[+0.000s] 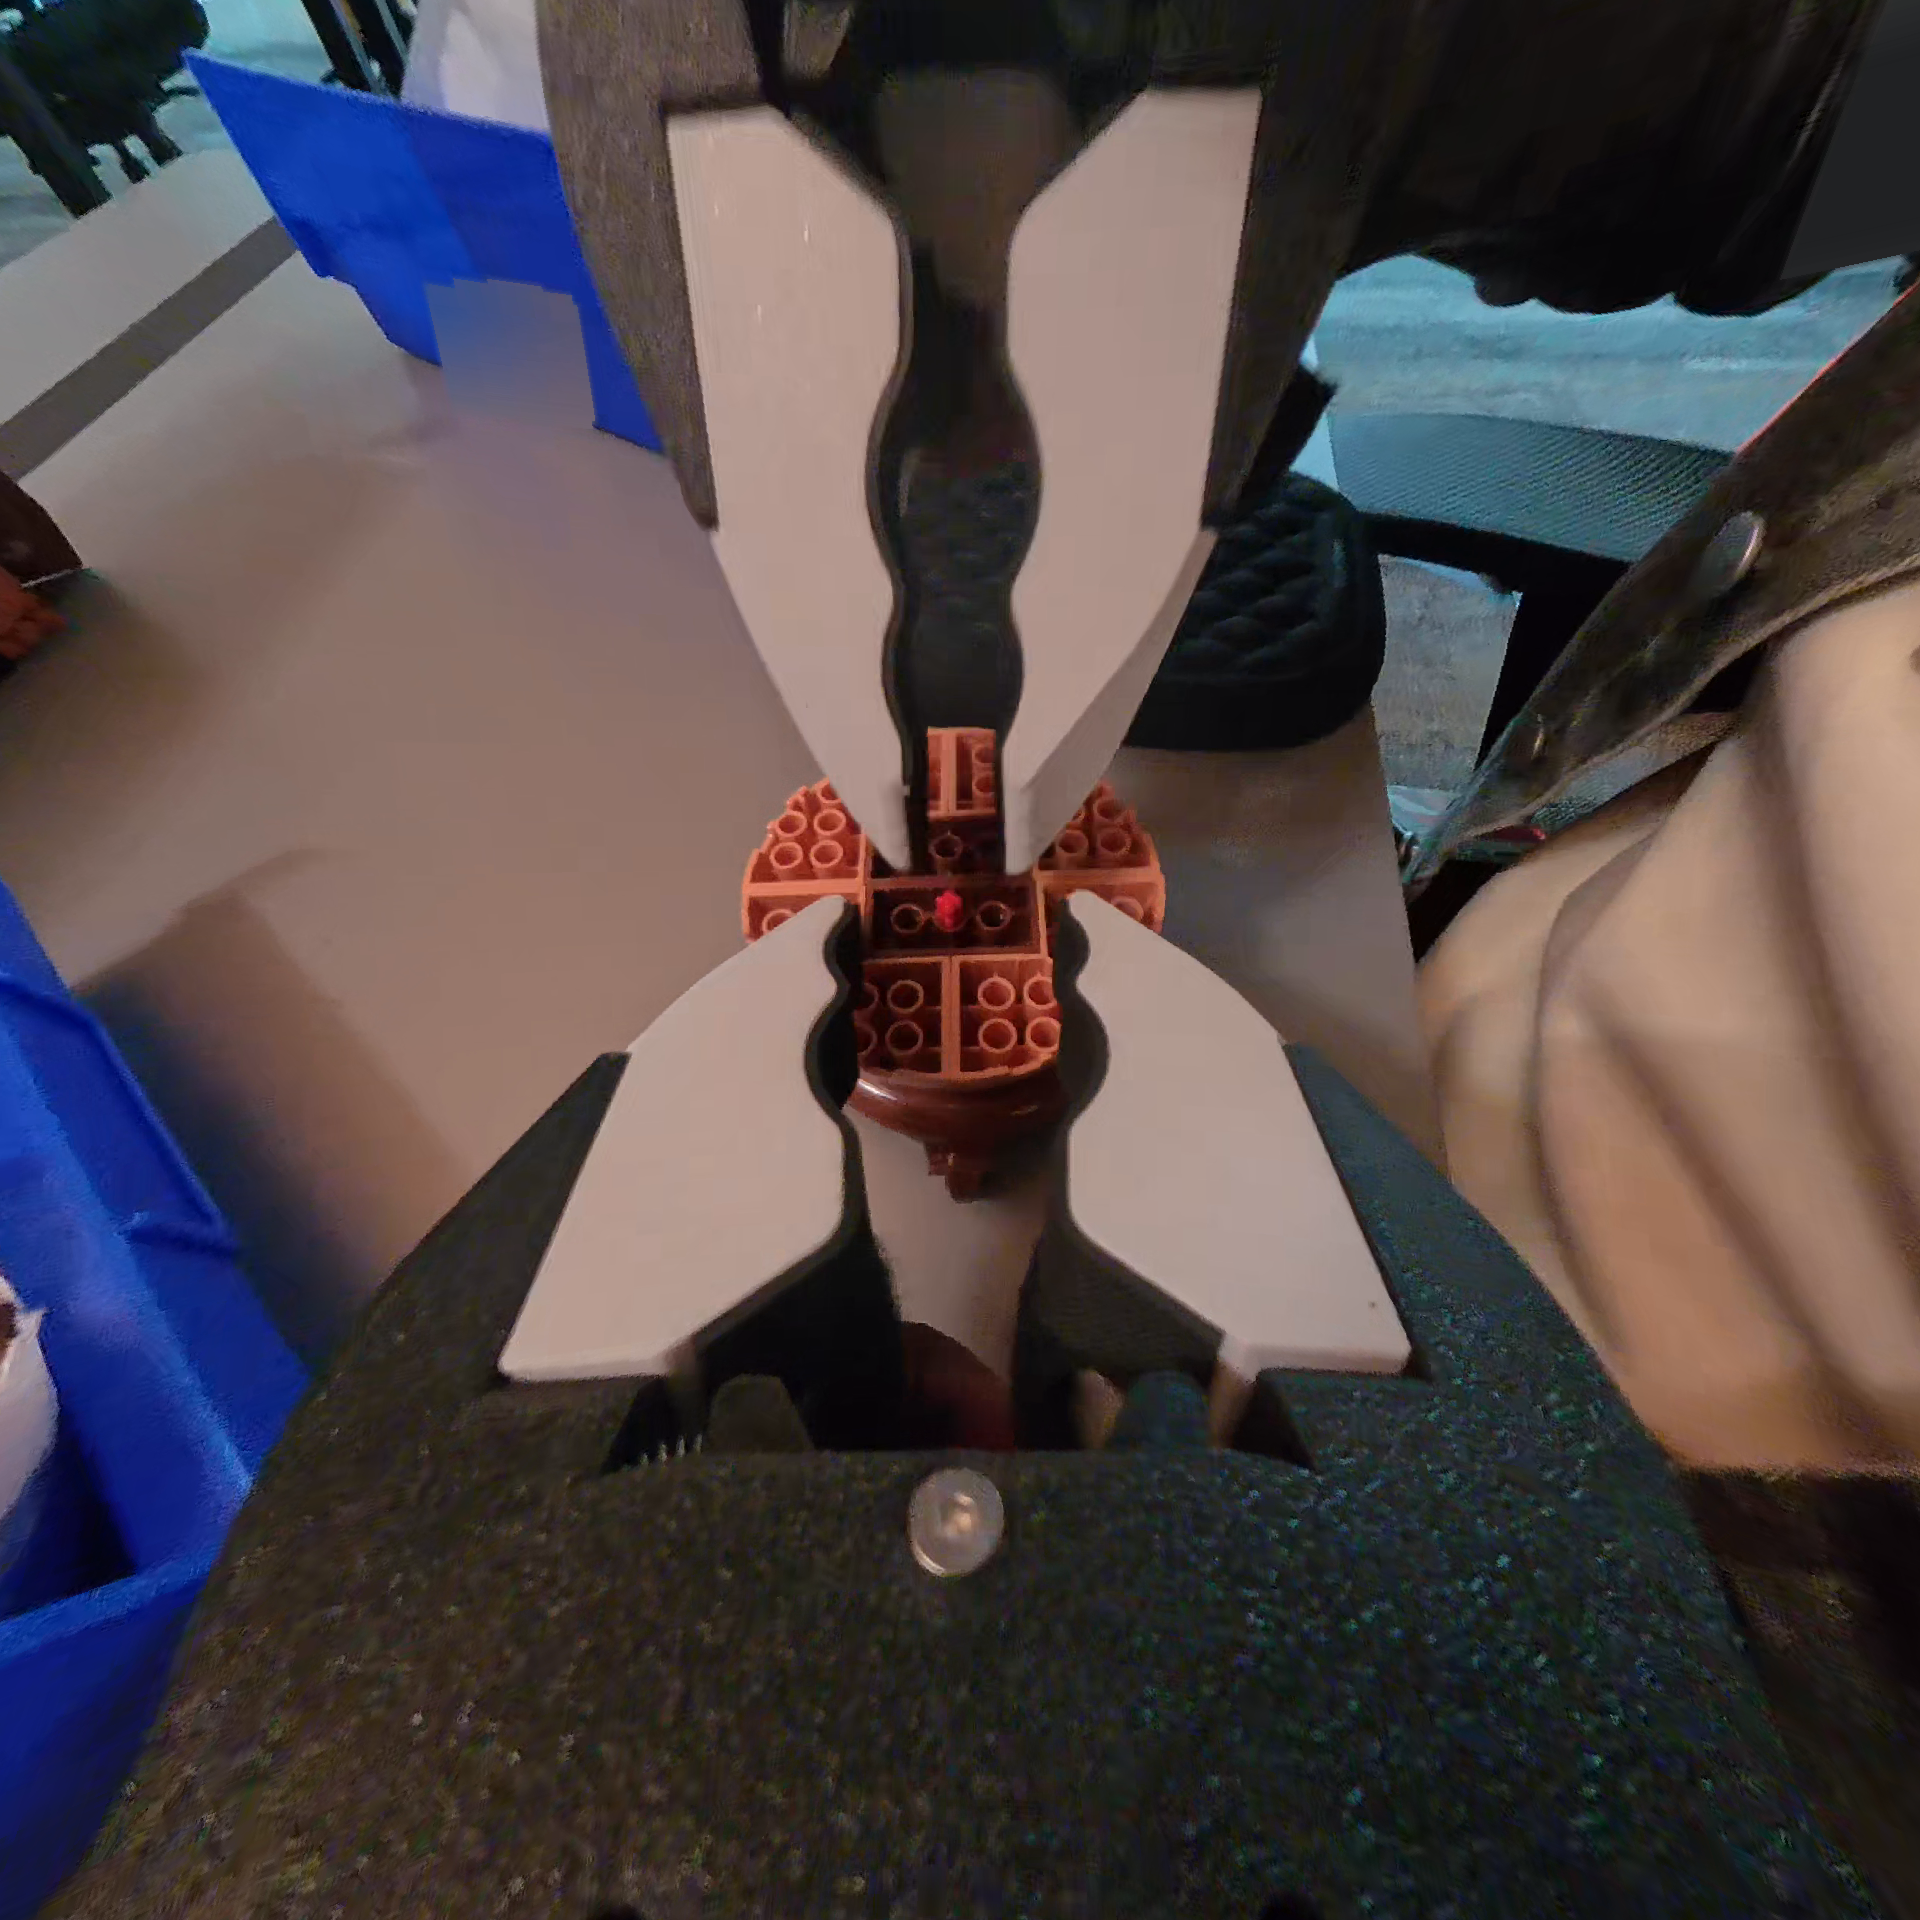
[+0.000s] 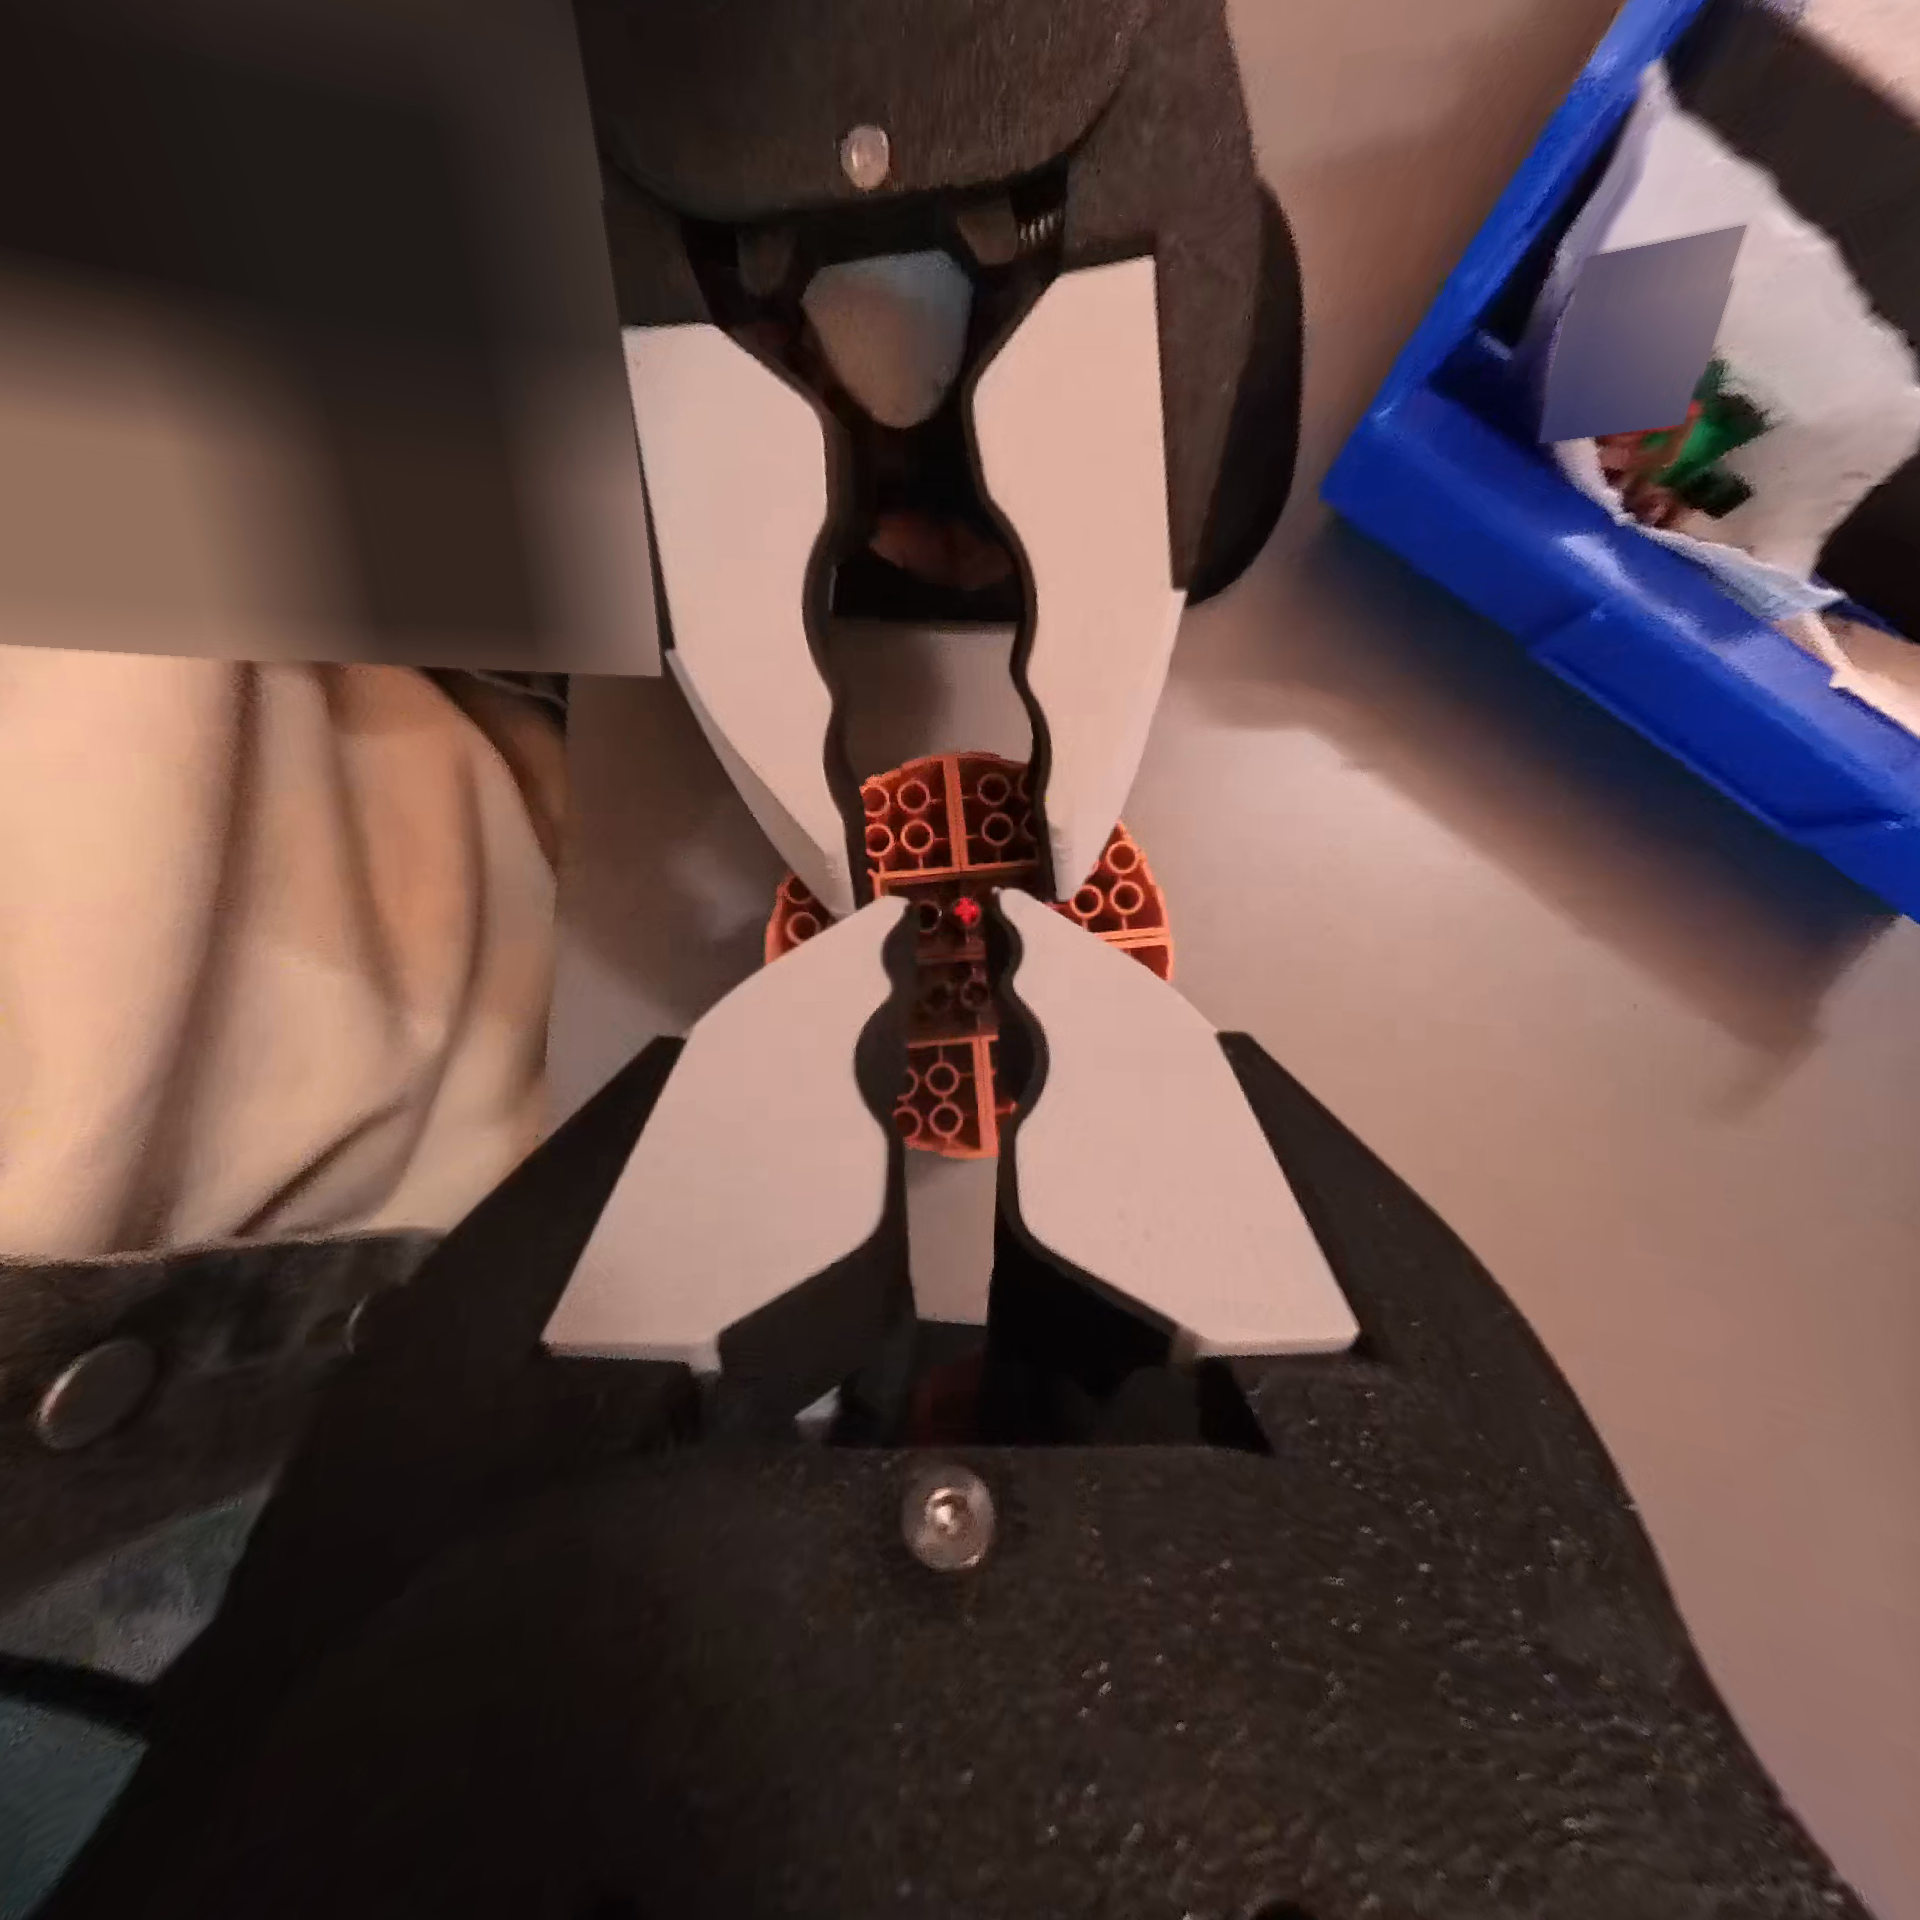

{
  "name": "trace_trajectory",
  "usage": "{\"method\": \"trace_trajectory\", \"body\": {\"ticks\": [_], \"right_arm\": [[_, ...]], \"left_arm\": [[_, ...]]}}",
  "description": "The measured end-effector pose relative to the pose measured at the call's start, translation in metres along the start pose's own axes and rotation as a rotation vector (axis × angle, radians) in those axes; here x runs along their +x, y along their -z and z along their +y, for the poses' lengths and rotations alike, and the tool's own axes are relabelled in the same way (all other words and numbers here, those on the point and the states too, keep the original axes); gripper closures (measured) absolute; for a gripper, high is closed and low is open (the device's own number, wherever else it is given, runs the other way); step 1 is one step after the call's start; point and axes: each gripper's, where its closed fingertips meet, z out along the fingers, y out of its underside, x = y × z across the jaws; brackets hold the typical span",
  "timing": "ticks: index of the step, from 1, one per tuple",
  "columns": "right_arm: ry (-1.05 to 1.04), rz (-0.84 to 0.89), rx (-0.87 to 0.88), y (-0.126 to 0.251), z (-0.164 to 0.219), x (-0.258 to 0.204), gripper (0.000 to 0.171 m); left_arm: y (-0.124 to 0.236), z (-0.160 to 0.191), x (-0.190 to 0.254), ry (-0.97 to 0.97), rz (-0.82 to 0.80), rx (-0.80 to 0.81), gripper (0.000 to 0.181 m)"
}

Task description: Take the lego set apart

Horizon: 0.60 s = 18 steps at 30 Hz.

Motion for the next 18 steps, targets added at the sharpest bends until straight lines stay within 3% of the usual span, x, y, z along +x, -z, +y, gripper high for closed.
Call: {"method": "trace_trajectory", "body": {"ticks": [18], "right_arm": [[0.047,-0.062,-0.111,-0.0098,0.0073,0.0013,0.167]], "left_arm": [[-0.0046,-0.0009,-0.0031,0.022,0.049,0.012,0.149]]}}
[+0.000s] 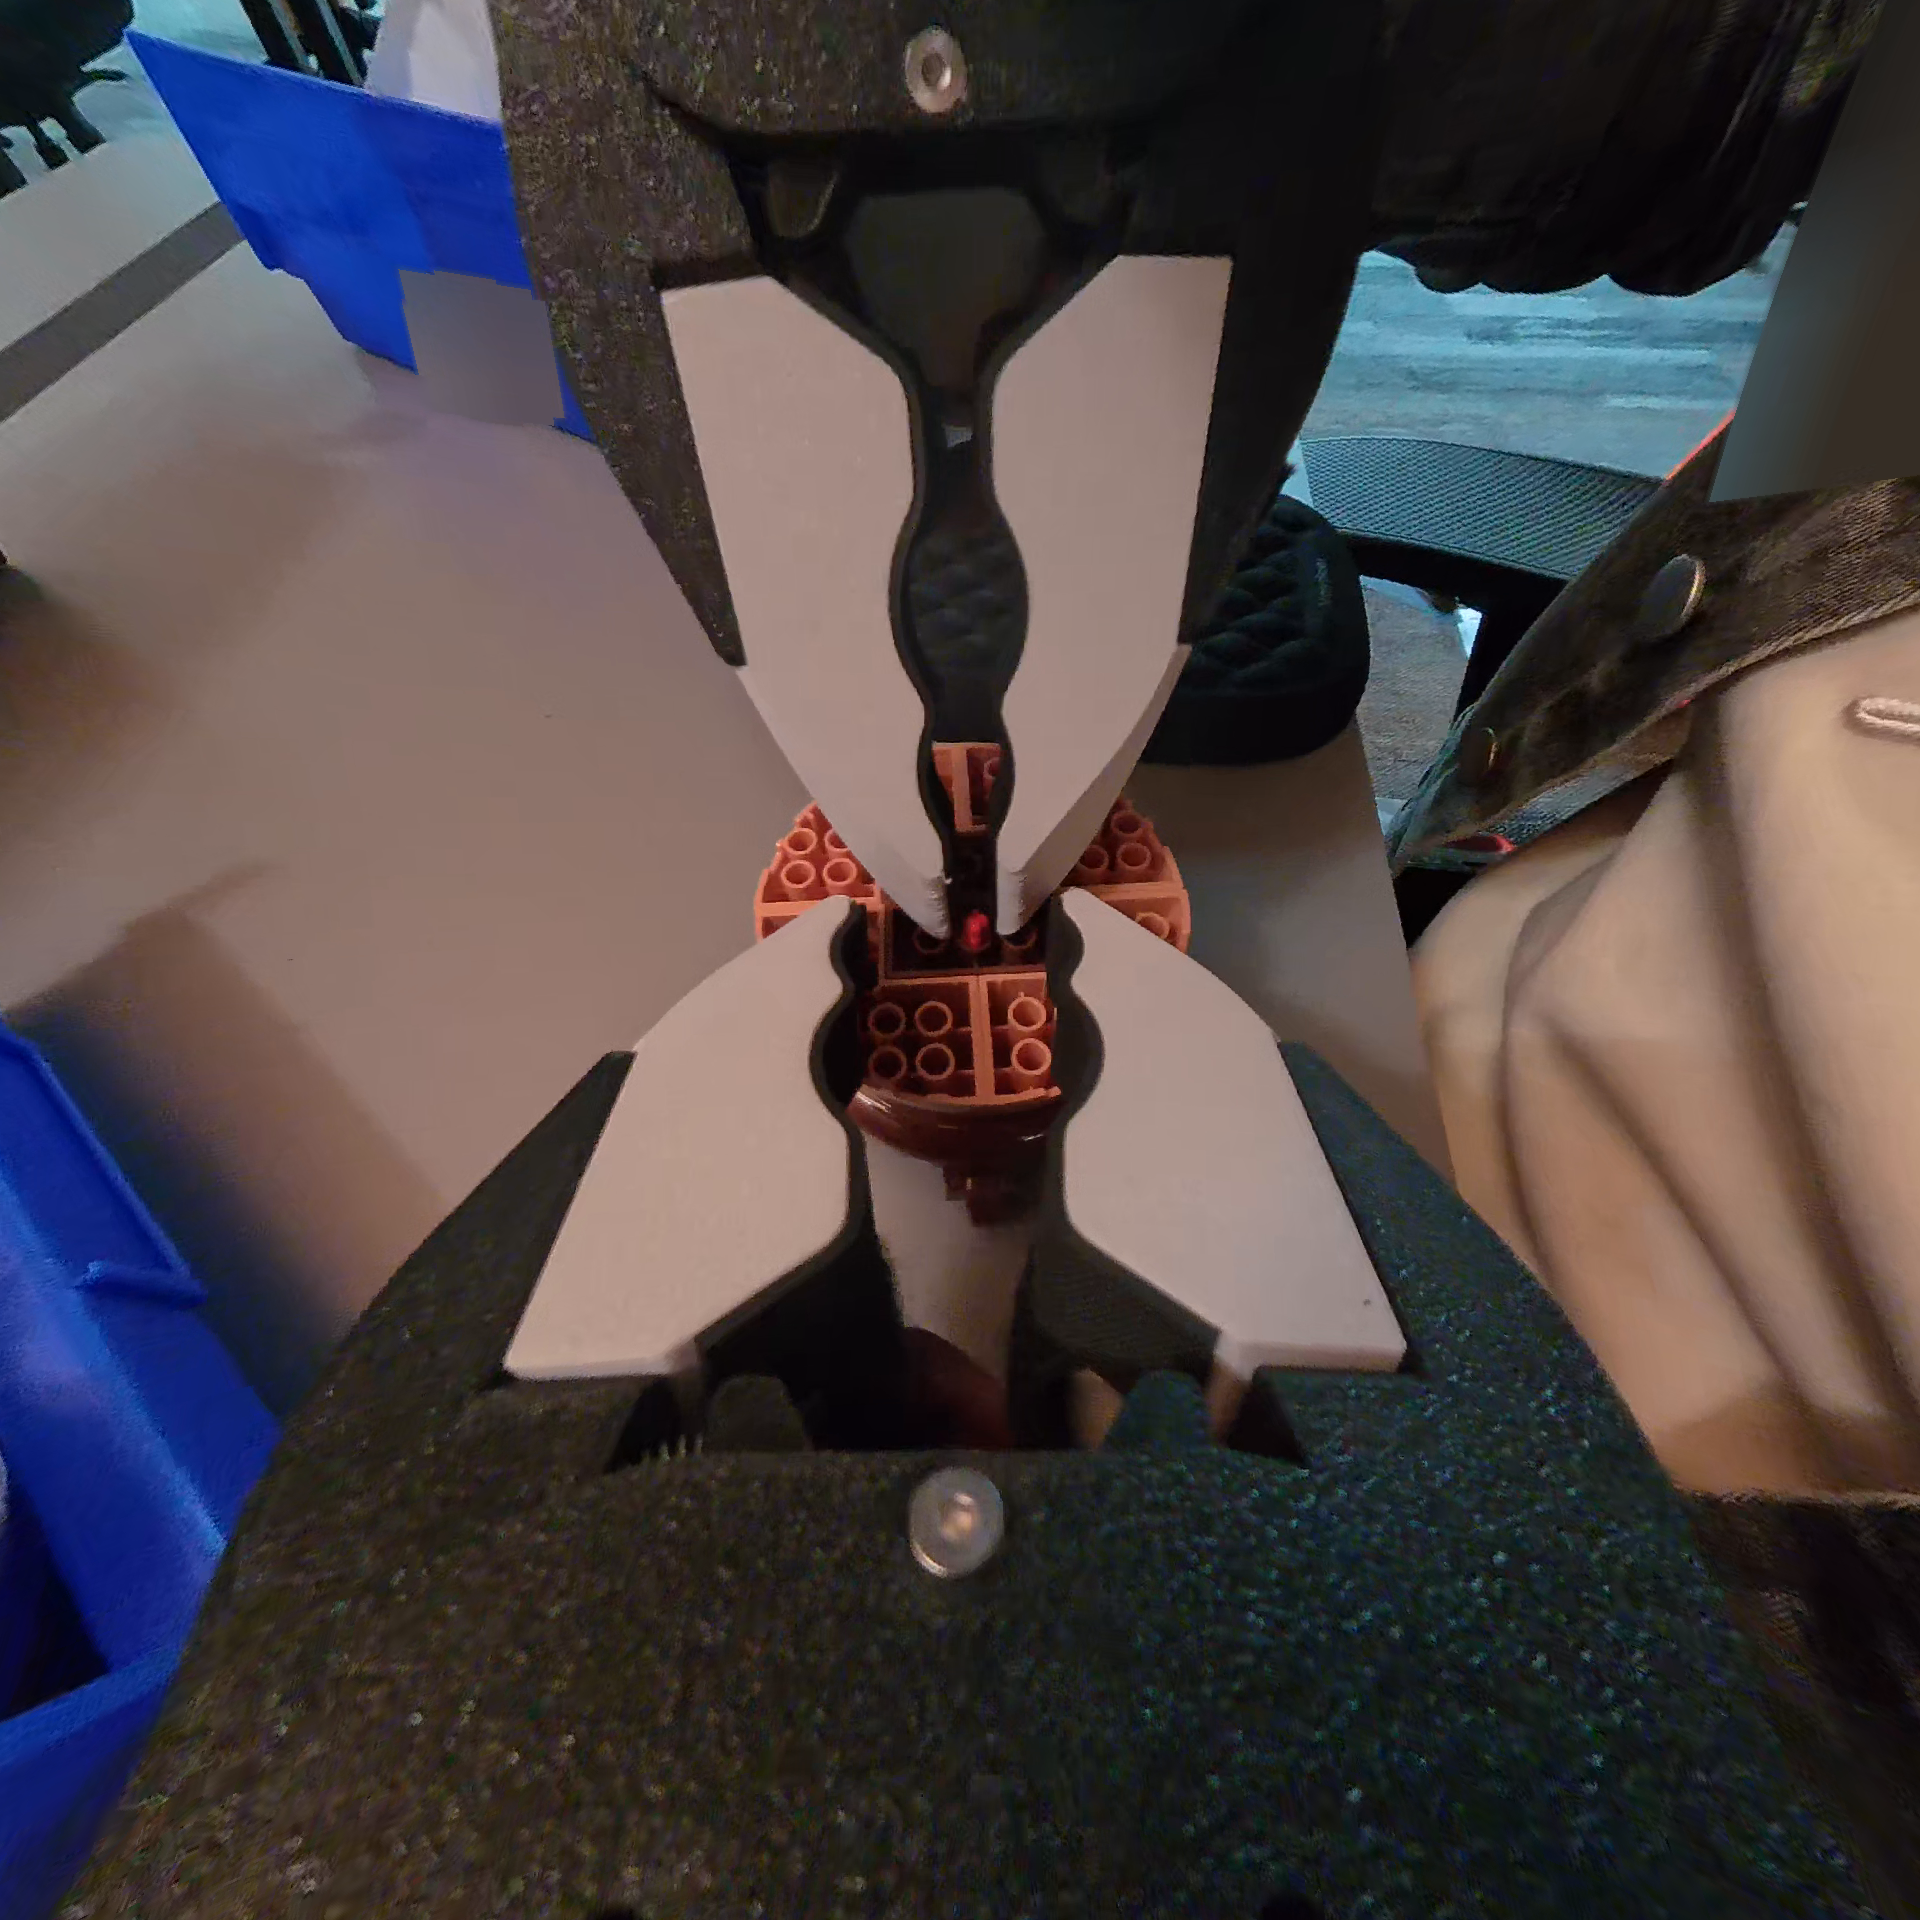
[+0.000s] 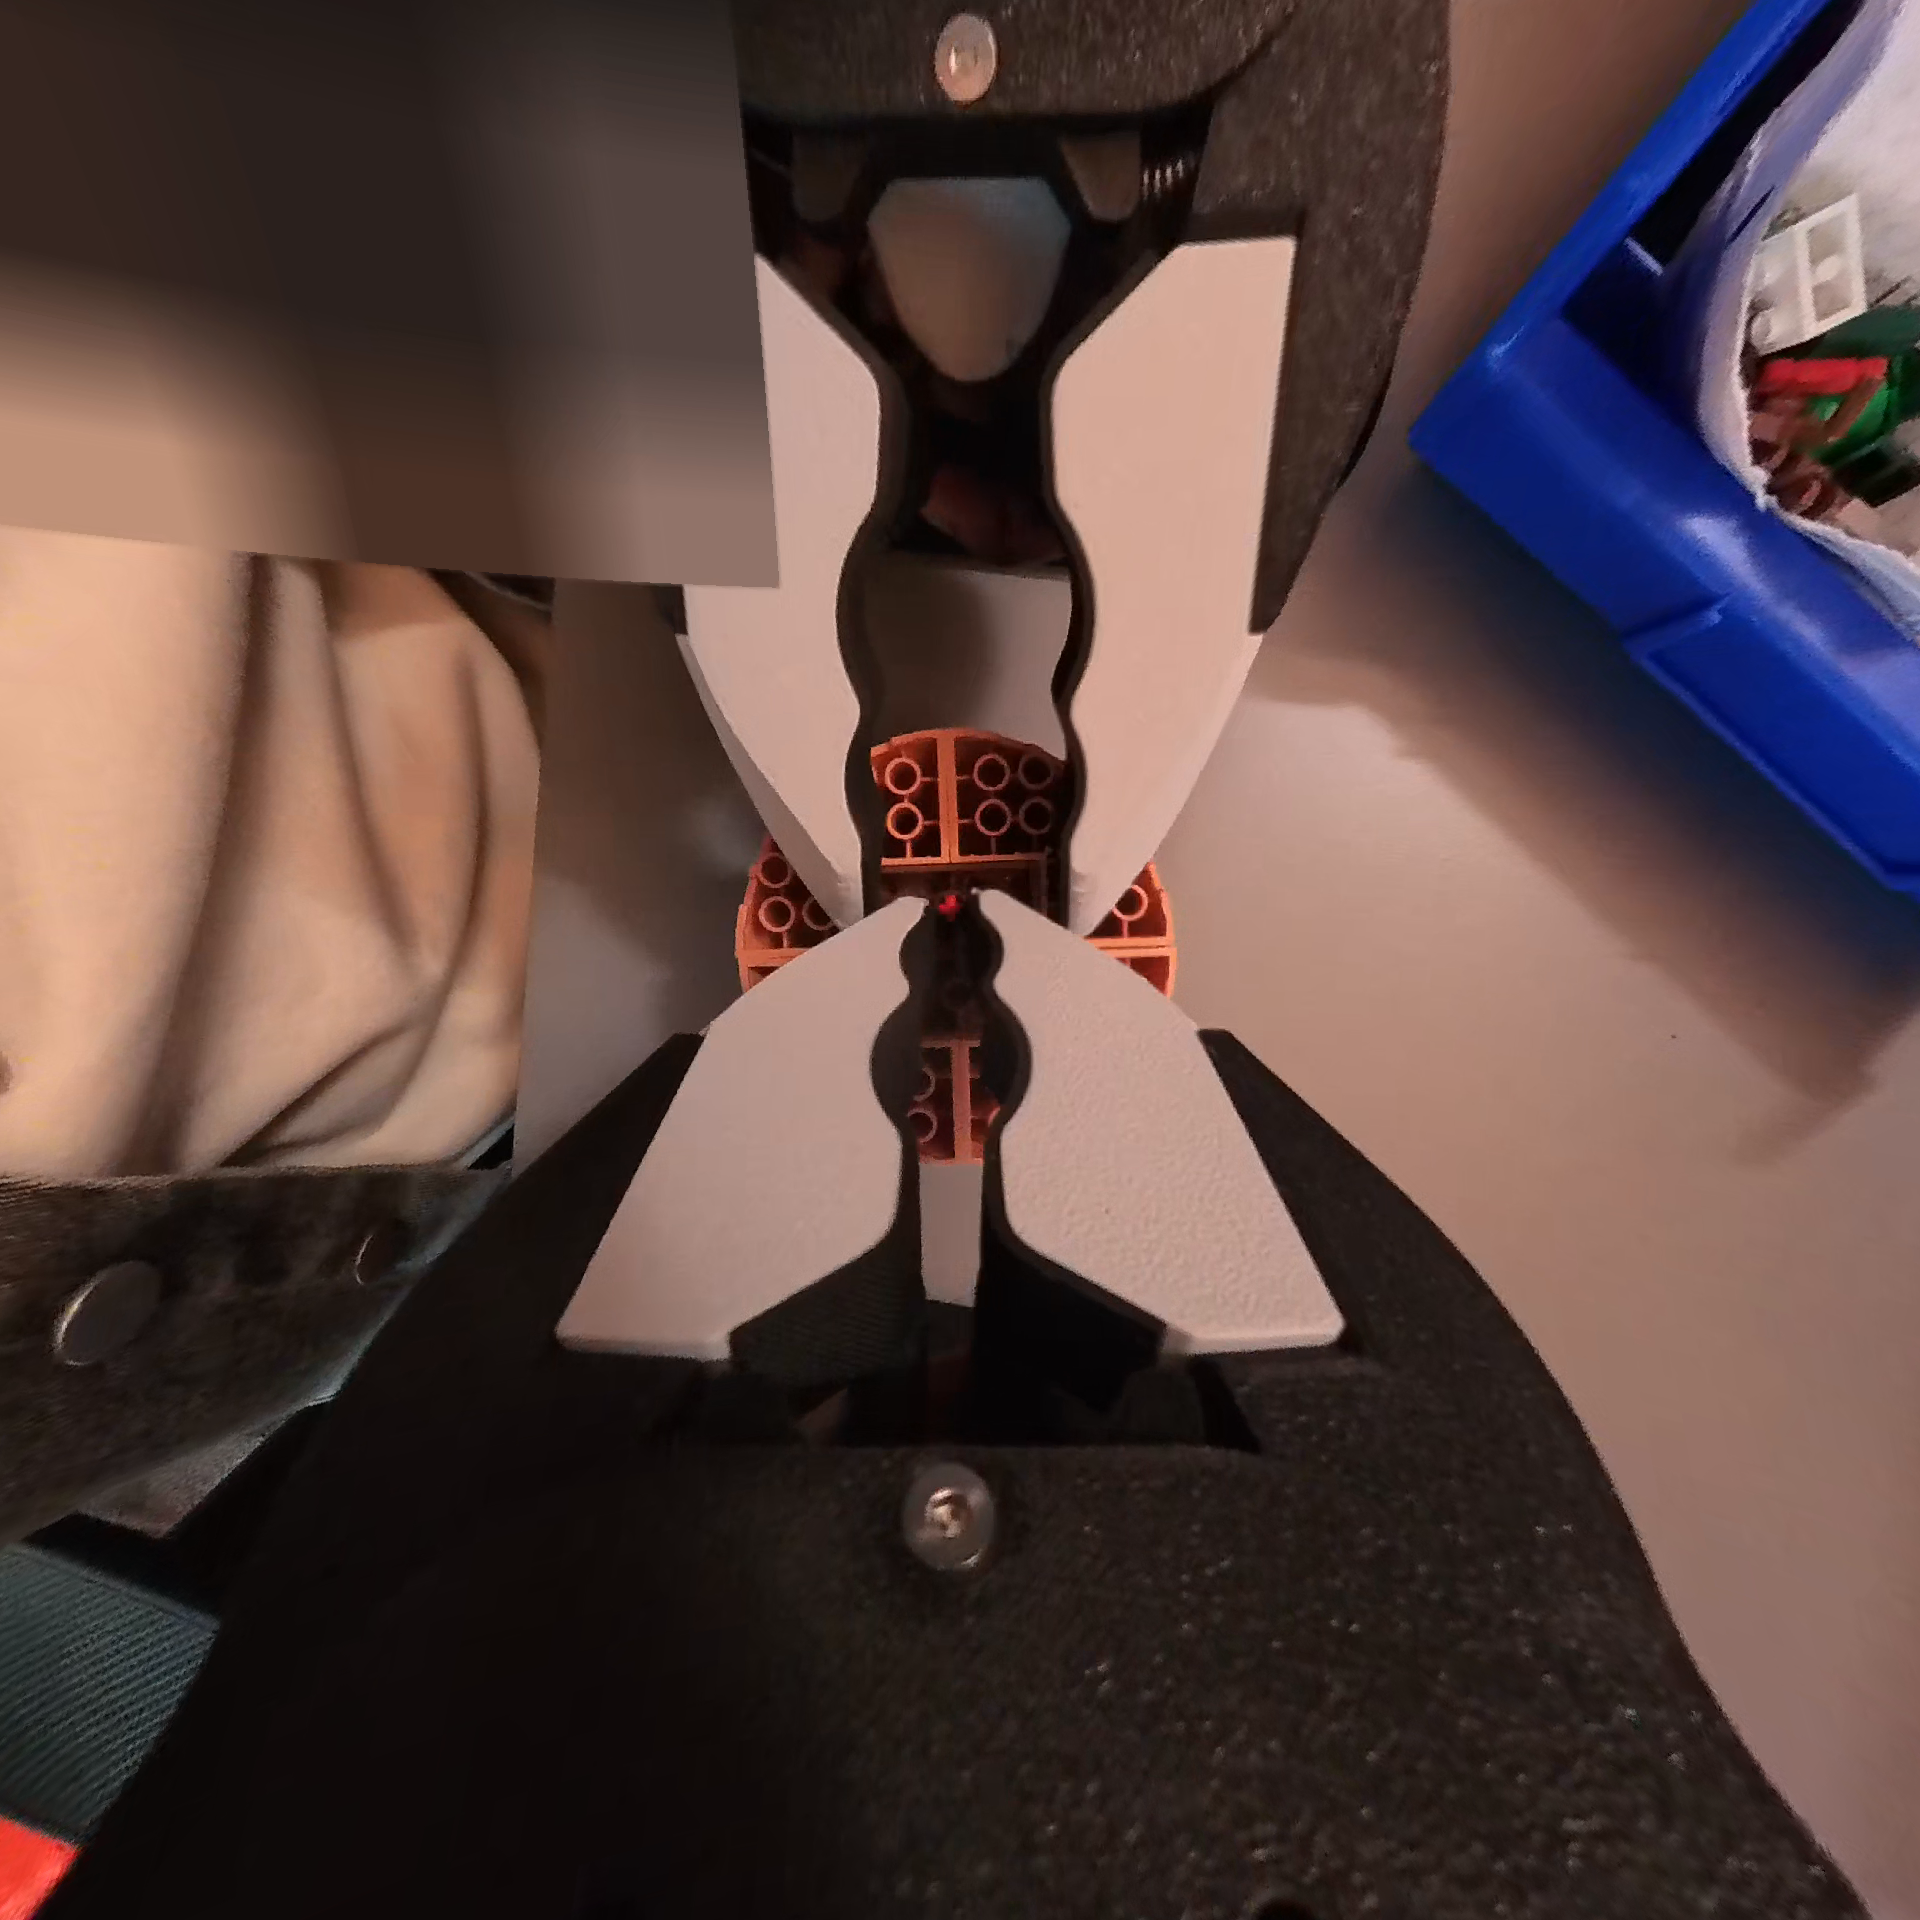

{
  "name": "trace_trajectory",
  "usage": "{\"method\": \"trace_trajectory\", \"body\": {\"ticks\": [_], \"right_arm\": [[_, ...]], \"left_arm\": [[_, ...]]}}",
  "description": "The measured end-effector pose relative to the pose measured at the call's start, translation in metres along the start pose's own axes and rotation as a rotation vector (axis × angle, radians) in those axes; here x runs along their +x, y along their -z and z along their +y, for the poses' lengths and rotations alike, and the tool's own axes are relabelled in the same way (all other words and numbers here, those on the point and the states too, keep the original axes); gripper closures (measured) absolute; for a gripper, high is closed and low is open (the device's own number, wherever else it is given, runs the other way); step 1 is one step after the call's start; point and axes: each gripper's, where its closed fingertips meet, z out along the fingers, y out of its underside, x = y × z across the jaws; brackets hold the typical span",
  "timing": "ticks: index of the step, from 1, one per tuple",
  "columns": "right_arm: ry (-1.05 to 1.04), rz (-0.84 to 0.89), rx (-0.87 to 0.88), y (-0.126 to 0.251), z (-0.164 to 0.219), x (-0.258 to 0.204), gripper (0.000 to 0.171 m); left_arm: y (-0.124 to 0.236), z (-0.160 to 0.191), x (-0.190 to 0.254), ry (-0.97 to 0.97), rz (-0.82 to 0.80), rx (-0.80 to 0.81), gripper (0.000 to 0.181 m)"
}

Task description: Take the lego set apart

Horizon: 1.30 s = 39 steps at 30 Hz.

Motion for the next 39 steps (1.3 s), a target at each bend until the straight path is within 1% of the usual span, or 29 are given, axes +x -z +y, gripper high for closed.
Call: {"method": "trace_trajectory", "body": {"ticks": [7,13,21,22,23,24,25,26,28,29,30,31,32,33,34,35,39], "right_arm": [[0.037,0.028,-0.031,0.0,0.0,0.001,0.168],[-0.006,0.051,0.114,0.001,-0.001,0.002,0.17],[-0.024,0.073,0.167,0.004,-0.003,0.002,0.171],[-0.036,0.062,0.328,0.02,-0.023,0.001,0.171],[-0.072,0.032,0.538,0.056,-0.05,0.0,0.171],[-0.057,0.133,0.542,0.081,-0.051,0.011,0.171],[-0.02,0.235,0.402,0.085,-0.035,0.021,0.171],[-0.023,0.212,0.318,0.08,-0.024,0.019,0.171],[-0.033,0.125,0.339,0.067,-0.025,0.009,0.171],[-0.042,0.061,0.293,0.055,-0.021,0.002,0.168],[-0.043,0.031,0.234,0.043,-0.015,0.0,0.159],[-0.029,0.019,0.195,0.034,-0.012,-0.001,0.154],[-0.011,0.008,0.176,0.027,-0.012,-0.002,0.156],[0.003,0.01,0.17,0.023,-0.014,-0.001,0.159],[0.02,0.002,0.14,0.018,-0.013,-0.002,0.161],[0.038,-0.017,0.098,0.014,-0.011,-0.005,0.162],[0.085,-0.047,0.033,0.007,-0.01,-0.01,0.163]], "left_arm": [[-0.001,0.001,0.001,0.042,0.006,-0.015,0.152],[-0.002,0.001,0.0,0.054,0.006,-0.026,0.152],[-0.002,0.002,-0.002,0.05,-0.007,-0.024,0.153],[-0.002,0.003,-0.003,0.046,-0.018,-0.027,0.156],[-0.002,0.003,-0.003,0.034,-0.023,-0.03,0.156],[-0.002,0.002,-0.002,0.016,-0.025,-0.032,0.156],[-0.002,0.002,-0.002,0.01,-0.023,-0.03,0.156],[-0.002,0.002,-0.002,0.014,-0.018,-0.028,0.157],[-0.002,0.002,-0.001,0.007,-0.006,-0.023,0.157],[-0.002,0.001,-0.001,0.003,0.005,-0.016,0.157],[-0.001,0.001,-0.001,0.007,0.016,-0.012,0.157],[0.0,0.002,0.001,0.004,0.027,-0.014,0.157],[0.0,0.002,0.001,-0.002,0.028,-0.015,0.156],[0.0,0.002,0.001,-0.001,0.025,-0.015,0.144],[0.001,0.002,0.003,-0.002,0.036,-0.015,0.141],[0.001,0.002,0.003,-0.002,0.04,-0.015,0.141],[0.001,0.002,0.004,-0.011,0.052,-0.01,0.141]]}}
